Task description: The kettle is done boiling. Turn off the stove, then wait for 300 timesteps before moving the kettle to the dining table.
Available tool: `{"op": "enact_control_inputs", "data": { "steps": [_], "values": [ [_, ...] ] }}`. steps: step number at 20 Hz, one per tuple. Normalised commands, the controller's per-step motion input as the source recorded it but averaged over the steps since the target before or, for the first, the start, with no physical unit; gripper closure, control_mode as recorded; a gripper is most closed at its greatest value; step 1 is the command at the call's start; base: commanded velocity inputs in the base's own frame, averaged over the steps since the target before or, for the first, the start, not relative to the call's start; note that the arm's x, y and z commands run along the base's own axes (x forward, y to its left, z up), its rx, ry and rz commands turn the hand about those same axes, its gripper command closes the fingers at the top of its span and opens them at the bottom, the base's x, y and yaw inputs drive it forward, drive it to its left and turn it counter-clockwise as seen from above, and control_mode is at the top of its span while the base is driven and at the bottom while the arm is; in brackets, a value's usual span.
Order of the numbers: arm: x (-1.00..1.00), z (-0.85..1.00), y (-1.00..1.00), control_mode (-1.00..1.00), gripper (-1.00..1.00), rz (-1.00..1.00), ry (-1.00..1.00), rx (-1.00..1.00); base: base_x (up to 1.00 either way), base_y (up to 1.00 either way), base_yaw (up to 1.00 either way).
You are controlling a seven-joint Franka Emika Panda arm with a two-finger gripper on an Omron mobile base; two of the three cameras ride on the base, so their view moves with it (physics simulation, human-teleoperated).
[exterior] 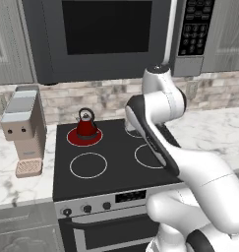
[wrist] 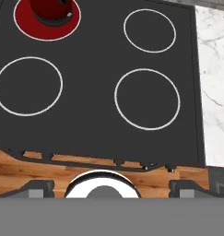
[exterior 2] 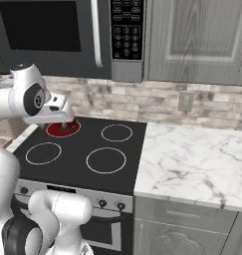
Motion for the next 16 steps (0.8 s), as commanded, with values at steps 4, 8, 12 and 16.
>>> {"op": "enact_control_inputs", "data": {
  "steps": [4,8,12,16],
  "values": [
    [-0.26,0.0,0.4,-1.0,-1.0,0.0,-0.01,-0.08,0.0,0.0,0.0],
    [-0.29,0.0,0.36,-1.0,-1.0,0.0,-0.01,-0.08,0.0,0.0,0.0],
    [-0.27,0.0,0.38,-1.0,-1.0,0.0,-0.01,-0.08,0.0,0.0,0.0],
    [-0.25,0.0,0.37,-1.0,-1.0,0.0,-0.02,-0.08,0.0,0.0,0.0]
  ]
}}
